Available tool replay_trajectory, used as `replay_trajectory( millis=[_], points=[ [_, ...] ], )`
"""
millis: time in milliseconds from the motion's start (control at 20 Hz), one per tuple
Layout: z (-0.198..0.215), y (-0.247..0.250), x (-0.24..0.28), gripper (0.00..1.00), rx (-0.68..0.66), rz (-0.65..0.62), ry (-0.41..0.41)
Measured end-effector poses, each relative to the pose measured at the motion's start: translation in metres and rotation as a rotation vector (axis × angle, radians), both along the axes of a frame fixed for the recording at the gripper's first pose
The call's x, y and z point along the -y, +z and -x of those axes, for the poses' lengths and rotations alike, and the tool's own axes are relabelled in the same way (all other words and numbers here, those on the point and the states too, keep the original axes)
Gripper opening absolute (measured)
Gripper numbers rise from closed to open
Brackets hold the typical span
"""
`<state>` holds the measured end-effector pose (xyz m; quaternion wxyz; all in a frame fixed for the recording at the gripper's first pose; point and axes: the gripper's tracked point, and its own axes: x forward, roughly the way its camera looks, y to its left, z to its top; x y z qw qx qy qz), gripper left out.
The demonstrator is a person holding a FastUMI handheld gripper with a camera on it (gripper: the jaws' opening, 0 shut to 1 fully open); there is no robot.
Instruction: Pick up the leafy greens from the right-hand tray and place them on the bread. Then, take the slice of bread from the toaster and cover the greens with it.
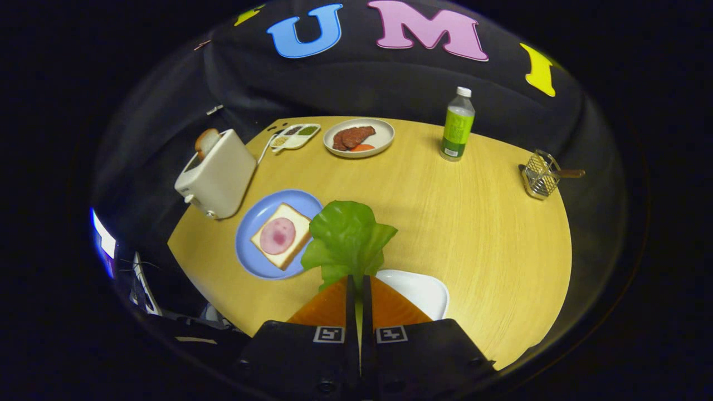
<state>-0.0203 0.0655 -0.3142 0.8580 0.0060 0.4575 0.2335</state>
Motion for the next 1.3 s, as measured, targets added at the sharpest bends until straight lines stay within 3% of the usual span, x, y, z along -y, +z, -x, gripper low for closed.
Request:
replay_trajectory(
  millis=[400, 700, 850, 1000, 1300],
  points=[
    [-0.019, 0.023, -0.111, 0.06, 0.013, -0.044, 0.106],
    [-0.026, 0.012, -0.142, 0.06, -0.013, -0.024, 0.113],
    [-0.032, 0.012, -0.146, 0.28, -0.006, -0.034, 0.096],
    [-0.039, 0.02, -0.148, 0.36, 0.033, -0.047, 0.068],
    [-0.054, 0.085, -0.176, 0.36, 0.16, -0.135, 0.064]
  ],
)
